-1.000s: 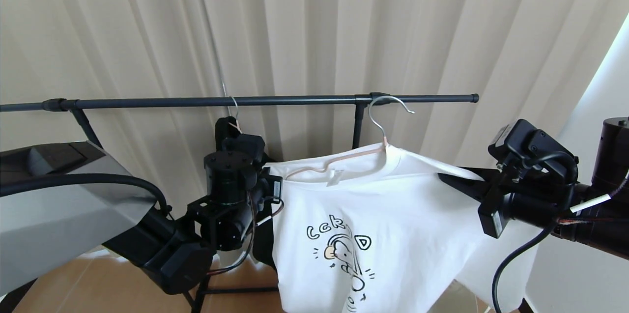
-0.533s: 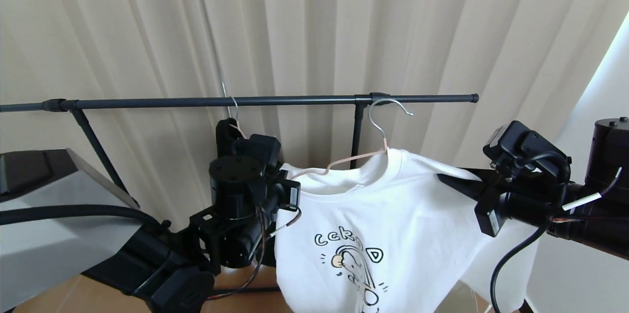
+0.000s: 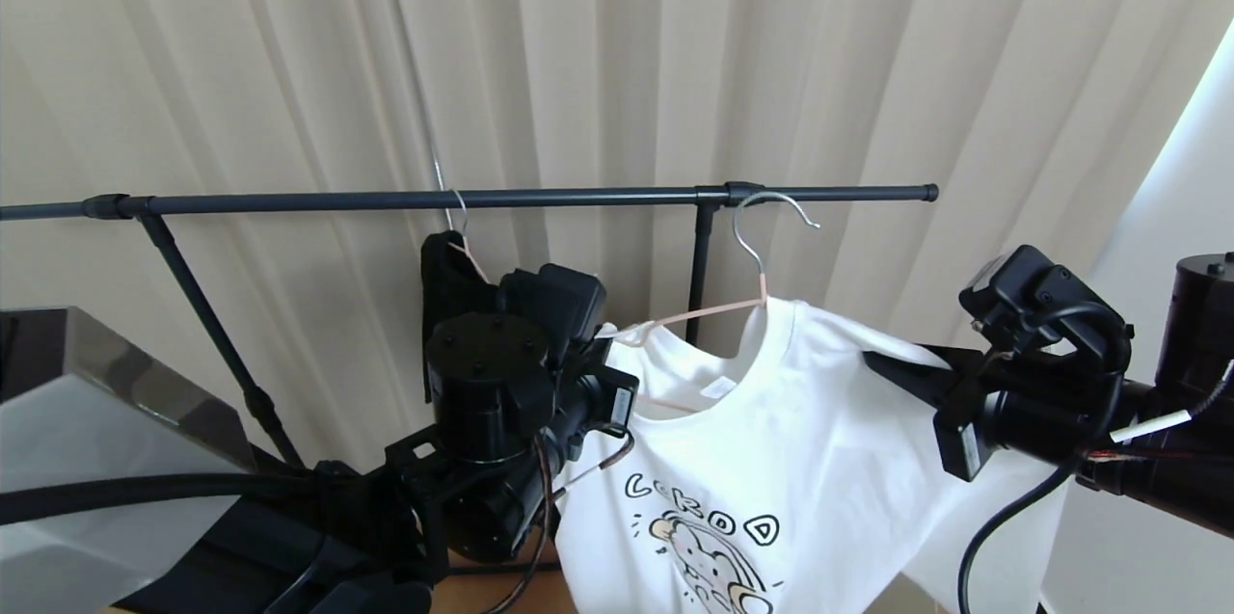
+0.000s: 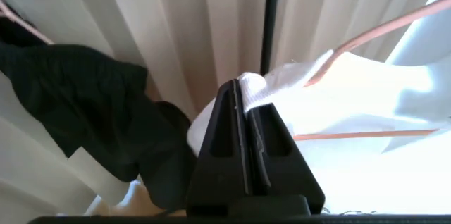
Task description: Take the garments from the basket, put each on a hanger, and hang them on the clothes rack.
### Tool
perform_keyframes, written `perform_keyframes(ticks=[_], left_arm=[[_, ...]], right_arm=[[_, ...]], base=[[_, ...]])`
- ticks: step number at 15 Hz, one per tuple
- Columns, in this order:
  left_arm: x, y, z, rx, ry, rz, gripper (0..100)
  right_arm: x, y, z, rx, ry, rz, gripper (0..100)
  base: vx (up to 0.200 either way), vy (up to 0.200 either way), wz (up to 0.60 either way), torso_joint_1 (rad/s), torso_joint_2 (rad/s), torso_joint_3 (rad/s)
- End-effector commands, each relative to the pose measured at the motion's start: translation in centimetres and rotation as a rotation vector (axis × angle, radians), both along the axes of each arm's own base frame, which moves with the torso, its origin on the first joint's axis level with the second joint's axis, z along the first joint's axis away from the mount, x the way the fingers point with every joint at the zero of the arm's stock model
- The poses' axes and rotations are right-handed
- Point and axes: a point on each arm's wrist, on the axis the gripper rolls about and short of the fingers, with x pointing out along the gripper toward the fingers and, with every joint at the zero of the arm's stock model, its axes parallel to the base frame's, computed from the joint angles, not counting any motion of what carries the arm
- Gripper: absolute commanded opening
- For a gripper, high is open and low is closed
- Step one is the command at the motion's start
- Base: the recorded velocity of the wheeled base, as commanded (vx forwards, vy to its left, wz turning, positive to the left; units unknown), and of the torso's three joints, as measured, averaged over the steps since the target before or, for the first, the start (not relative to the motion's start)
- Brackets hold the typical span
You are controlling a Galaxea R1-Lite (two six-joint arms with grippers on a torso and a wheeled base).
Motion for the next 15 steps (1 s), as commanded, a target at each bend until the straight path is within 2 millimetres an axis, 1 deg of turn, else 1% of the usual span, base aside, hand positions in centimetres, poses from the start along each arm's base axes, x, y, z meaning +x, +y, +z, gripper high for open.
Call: perform_keyframes(ticks=[1,2,3,5,7,11,13,15], left_arm=[[0.0,-0.3,1.2,0.0,-0.032,-0.007,0],[0.1,-0.5,1.4,0.013,-0.03,-0.011,0],[-0.2,-1.2,2.2,0.015,-0.034,-0.031,0],[-0.1,-1.9,3.3,0.008,-0.041,-0.043,0],[-0.1,-3.0,4.5,0.003,-0.045,-0.063,0],[-0.3,-4.0,5.7,-0.013,-0.06,-0.084,0],[-0.6,-4.3,6.5,-0.021,-0.067,-0.095,0],[-1.1,-4.6,6.9,-0.03,-0.074,-0.112,0]], right_arm=[[-0.5,0.4,-0.8,0.026,0.014,0.014,0],[-0.2,0.6,-0.9,0.034,-0.007,0.007,0],[0.3,0.7,-0.9,0.045,-0.05,-0.032,0],[0.2,0.7,-1.0,0.046,-0.053,-0.041,0],[0.1,0.6,-1.3,0.041,-0.042,-0.038,0],[-0.3,0.9,-1.7,0.033,-0.028,-0.02,0],[0.1,1.2,-2.3,0.029,-0.006,-0.022,0],[0.6,1.5,-2.8,0.072,0.026,-0.035,0]], base=[[0.0,0.0,0.0,0.0,0.0,0.0],[0.0,0.0,0.0,0.0,0.0,0.0],[0.0,0.0,0.0,0.0,0.0,0.0],[0.0,0.0,0.0,0.0,0.0,0.0],[0.0,0.0,0.0,0.0,0.0,0.0],[0.0,0.0,0.0,0.0,0.0,0.0],[0.0,0.0,0.0,0.0,0.0,0.0],[0.0,0.0,0.0,0.0,0.0,0.0]])
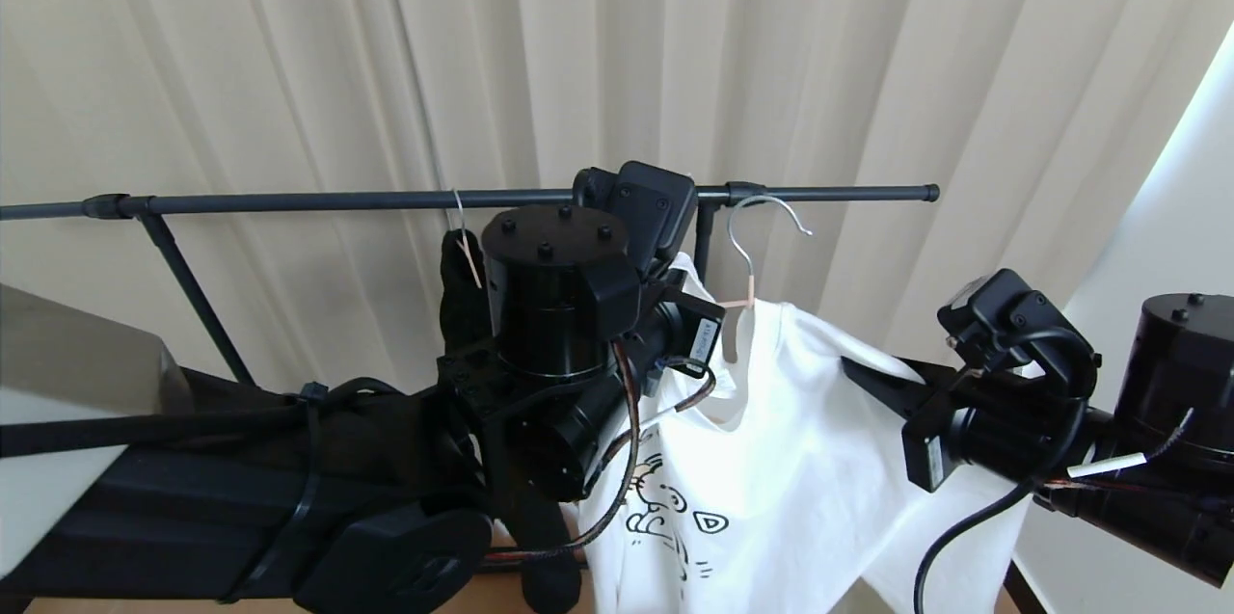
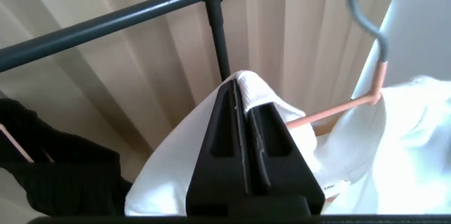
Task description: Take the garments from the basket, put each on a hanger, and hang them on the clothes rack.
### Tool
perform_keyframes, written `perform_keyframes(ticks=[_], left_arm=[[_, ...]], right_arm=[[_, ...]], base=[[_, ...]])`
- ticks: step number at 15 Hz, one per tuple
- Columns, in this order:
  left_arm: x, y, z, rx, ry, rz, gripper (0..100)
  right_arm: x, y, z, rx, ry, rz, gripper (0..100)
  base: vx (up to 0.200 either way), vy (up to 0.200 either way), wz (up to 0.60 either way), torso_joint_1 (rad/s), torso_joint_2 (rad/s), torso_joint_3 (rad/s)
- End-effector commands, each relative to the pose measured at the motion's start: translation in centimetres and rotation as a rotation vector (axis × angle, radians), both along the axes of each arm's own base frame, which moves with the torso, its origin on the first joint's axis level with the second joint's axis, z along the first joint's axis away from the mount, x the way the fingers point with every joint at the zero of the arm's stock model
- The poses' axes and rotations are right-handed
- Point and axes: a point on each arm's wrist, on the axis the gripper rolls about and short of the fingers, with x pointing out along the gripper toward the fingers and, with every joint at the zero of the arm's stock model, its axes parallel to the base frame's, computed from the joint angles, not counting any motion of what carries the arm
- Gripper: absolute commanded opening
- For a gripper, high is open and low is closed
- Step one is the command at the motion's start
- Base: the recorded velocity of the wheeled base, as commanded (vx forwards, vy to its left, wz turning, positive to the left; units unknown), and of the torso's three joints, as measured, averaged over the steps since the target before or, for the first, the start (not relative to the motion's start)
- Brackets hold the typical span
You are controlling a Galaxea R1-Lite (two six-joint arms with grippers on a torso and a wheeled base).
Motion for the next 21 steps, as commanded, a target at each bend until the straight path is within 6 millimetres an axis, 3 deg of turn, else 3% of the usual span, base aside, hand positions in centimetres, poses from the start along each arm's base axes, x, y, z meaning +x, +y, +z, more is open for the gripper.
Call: perform_keyframes(ticks=[1,9,21], left_arm=[[-0.6,-0.2,0.6,-0.014,-0.011,-0.014,0],[-1.4,-1.7,2.1,-0.035,-0.028,-0.062,0],[-1.5,-2.1,1.5,-0.027,-0.018,-0.074,0]], right_arm=[[0.6,0.8,-1.0,0.019,0.038,0.007,0],[2.3,2.1,-1.6,0.167,0.003,-0.013,0],[3.3,1.0,1.2,0.373,-0.147,-0.055,0]], base=[[0.0,0.0,0.0,0.0,0.0,0.0],[0.0,0.0,0.0,0.0,0.0,0.0],[0.0,0.0,0.0,0.0,0.0,0.0]])
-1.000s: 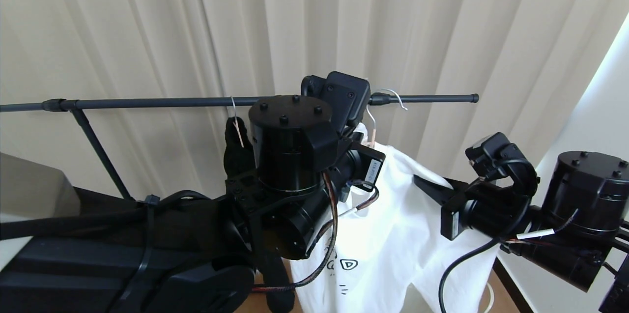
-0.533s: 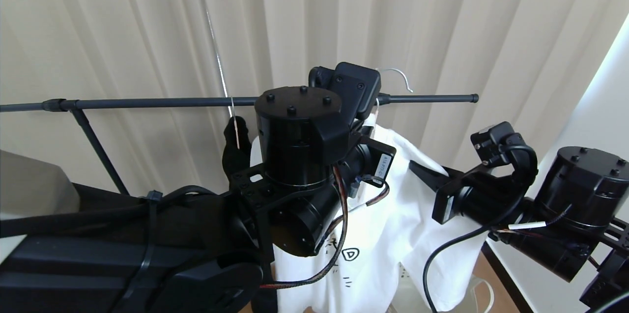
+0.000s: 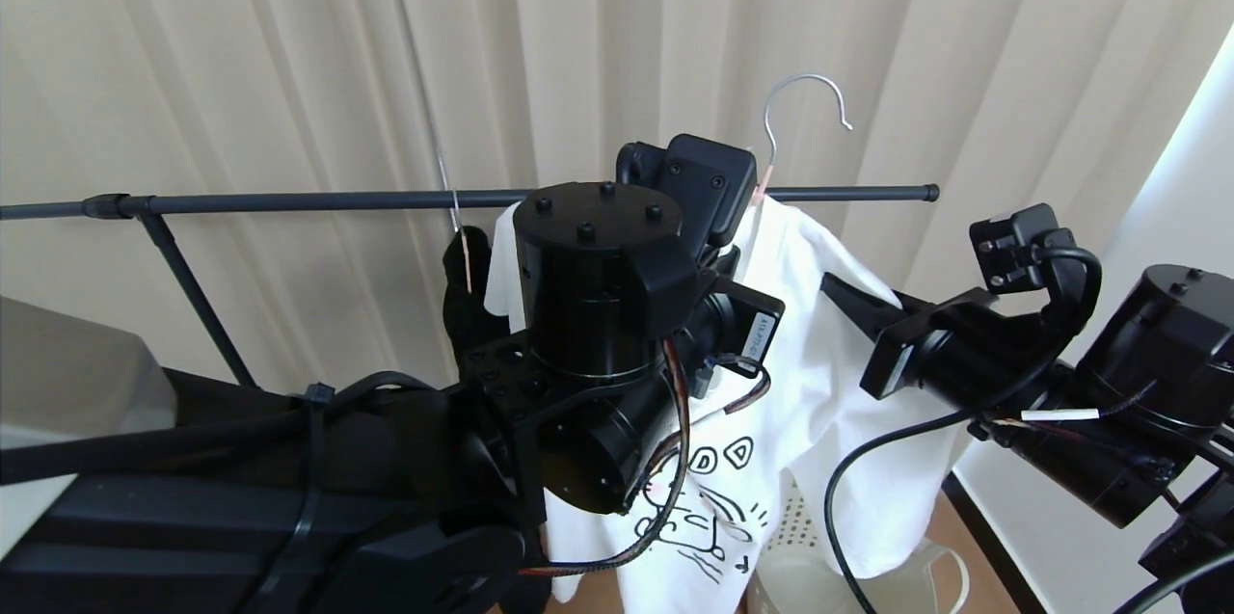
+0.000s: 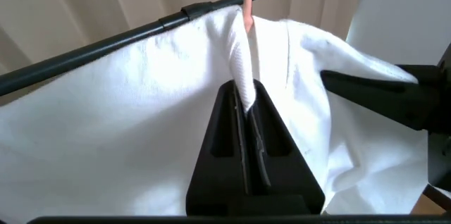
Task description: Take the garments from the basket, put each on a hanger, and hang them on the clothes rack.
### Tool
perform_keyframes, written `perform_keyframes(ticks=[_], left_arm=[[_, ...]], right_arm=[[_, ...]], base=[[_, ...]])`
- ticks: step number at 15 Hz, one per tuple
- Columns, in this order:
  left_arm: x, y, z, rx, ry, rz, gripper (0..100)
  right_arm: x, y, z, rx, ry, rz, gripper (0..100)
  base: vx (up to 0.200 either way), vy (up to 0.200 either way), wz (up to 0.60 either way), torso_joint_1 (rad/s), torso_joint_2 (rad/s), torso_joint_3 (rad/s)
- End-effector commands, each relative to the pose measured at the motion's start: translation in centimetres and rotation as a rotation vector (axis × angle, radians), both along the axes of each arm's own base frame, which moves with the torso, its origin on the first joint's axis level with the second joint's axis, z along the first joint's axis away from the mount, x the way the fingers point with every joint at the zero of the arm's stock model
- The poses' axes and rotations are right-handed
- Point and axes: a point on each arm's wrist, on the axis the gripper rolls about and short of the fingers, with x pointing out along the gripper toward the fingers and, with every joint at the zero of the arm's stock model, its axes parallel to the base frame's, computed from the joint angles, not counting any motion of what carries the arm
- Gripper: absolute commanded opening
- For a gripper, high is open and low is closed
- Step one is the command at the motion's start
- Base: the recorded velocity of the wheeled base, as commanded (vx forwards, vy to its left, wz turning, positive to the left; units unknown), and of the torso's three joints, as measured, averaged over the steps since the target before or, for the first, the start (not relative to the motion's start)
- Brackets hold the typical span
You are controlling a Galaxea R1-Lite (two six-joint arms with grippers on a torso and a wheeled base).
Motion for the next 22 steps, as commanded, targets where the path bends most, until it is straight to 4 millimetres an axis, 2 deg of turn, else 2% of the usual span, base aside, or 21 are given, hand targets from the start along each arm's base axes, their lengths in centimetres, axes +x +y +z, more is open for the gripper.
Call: perform_keyframes(ticks=[1,7,8,12,16,18,20,21,22], left_arm=[[-0.1,0.2,-0.7,0.02,0.015,0.0,0],[-0.2,0.4,-1.6,0.044,0.031,-0.023,0],[-0.3,0.5,-1.8,0.048,0.036,-0.023,100],[-0.2,0.7,-1.7,0.025,0.03,-0.017,100],[0.4,3.1,-1.8,-0.027,-0.018,0.033,100],[0.6,5.6,-1.7,-0.041,-0.031,0.081,100],[0.1,7.7,-1.1,-0.047,-0.032,0.029,100],[-0.2,10.1,-0.7,-0.046,-0.035,-0.034,100],[0.2,11.7,-0.8,-0.04,-0.032,-0.037,100]], right_arm=[[0.1,-0.1,0.3,0.009,-0.012,-0.007,0],[0.1,-0.3,0.5,0.019,-0.033,-0.013,0],[0.1,-0.4,0.5,0.021,-0.034,-0.013,0],[0.2,-0.6,0.6,0.027,-0.05,-0.024,0],[0.8,-2.1,0.6,0.023,-0.053,-0.033,0],[1.1,-3.0,0.6,0.019,-0.056,-0.036,0],[1.3,-3.5,0.6,0.017,-0.056,-0.036,0],[1.5,-4.2,0.6,0.014,-0.057,-0.027,0],[1.6,-4.7,0.5,0.008,-0.056,-0.018,0]], base=[[0.0,0.0,0.0,0.0,0.0,0.0],[0.0,0.0,0.0,0.0,0.0,0.0],[0.0,0.0,0.0,0.0,0.0,0.0],[0.0,0.0,0.0,0.0,0.0,0.0],[0.0,0.0,0.0,0.0,0.0,0.0],[0.0,0.0,0.0,0.0,0.0,0.0],[0.0,0.0,0.0,0.0,0.0,0.0],[0.0,0.0,0.0,0.0,0.0,0.0],[0.0,0.0,0.0,0.0,0.0,0.0]])
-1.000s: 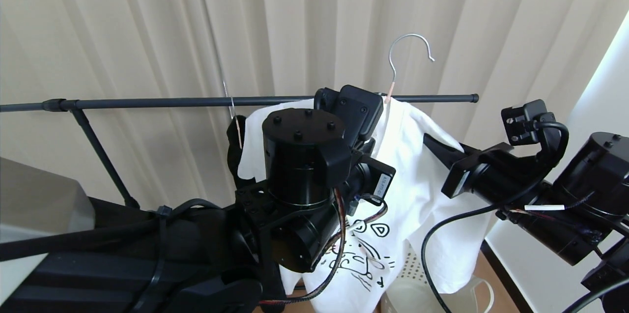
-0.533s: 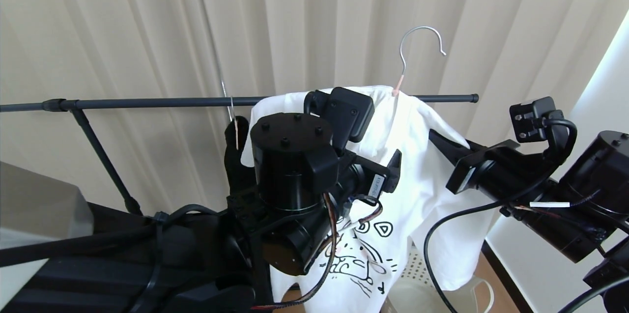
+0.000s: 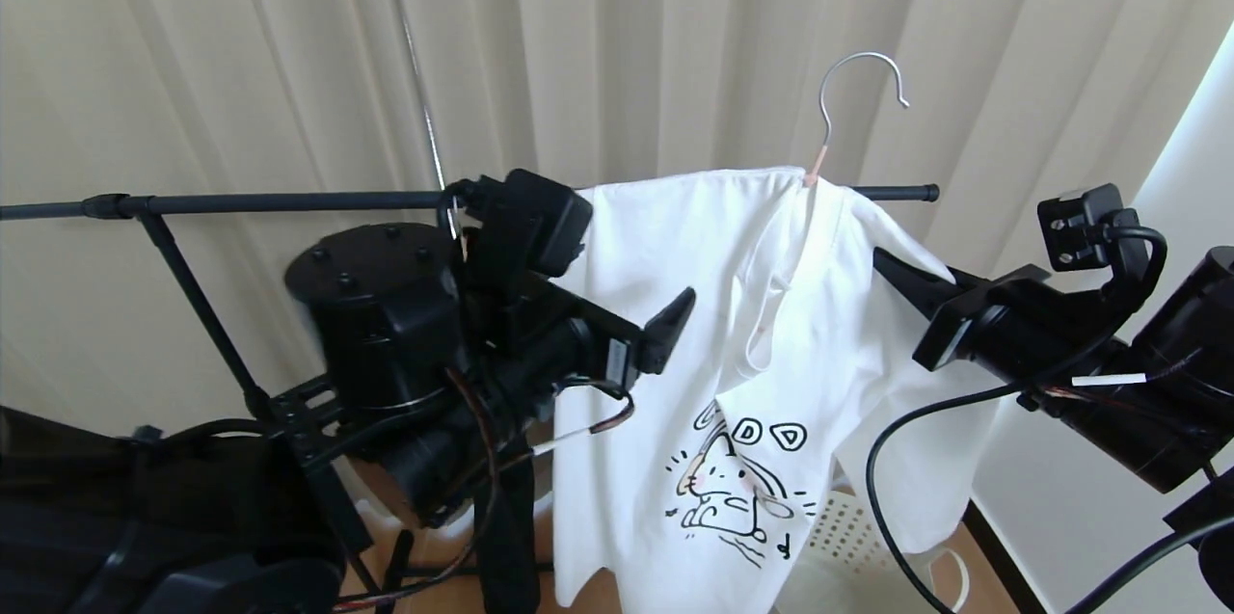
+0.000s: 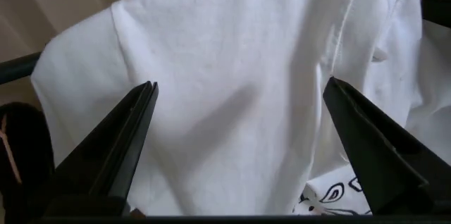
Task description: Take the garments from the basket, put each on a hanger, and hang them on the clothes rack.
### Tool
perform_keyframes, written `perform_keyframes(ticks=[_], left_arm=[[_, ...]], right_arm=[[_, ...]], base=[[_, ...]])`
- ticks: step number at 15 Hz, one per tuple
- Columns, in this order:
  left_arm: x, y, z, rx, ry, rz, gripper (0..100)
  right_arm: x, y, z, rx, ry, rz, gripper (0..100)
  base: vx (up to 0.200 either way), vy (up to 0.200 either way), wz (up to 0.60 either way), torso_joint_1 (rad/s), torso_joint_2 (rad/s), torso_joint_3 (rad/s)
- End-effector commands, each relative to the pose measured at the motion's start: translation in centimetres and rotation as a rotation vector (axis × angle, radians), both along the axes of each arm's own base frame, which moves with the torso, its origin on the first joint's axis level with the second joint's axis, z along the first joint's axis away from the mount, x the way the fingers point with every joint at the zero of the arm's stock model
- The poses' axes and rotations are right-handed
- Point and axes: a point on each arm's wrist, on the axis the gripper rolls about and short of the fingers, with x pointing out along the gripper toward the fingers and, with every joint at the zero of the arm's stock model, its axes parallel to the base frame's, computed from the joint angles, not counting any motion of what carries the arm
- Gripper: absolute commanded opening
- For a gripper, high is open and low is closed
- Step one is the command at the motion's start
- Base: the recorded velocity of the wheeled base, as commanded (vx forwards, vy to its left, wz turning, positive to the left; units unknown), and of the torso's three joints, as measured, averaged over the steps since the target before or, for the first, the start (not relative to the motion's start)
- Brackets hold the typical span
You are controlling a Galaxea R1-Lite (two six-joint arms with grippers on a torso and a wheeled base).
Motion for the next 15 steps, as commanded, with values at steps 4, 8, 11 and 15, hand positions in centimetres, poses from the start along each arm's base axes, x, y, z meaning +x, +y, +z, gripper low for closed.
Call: perform_keyframes(ticks=[4,8,11,15], left_arm=[[2.1,7.8,-0.7,-0.052,0.08,0.086,100],[4.6,9.7,-2.6,-0.024,0.132,0.107,100],[5.8,9.2,-4.7,-0.001,0.176,0.096,100],[7.1,8.5,-6.2,0.0,0.184,0.1,100]], right_arm=[[0.4,-2.8,-0.1,-0.015,0.0,0.014,0],[0.4,-4.3,-0.1,-0.027,-0.001,0.054,0],[0.3,-4.4,-0.4,-0.029,0.009,0.071,0],[-0.1,-4.4,-0.3,-0.028,0.005,0.081,0]], base=[[0.0,0.0,0.0,0.0,0.0,0.0],[0.0,0.0,0.0,0.0,0.0,0.0],[0.0,0.0,0.0,0.0,0.0,0.0],[0.0,0.0,0.0,0.0,0.0,0.0]])
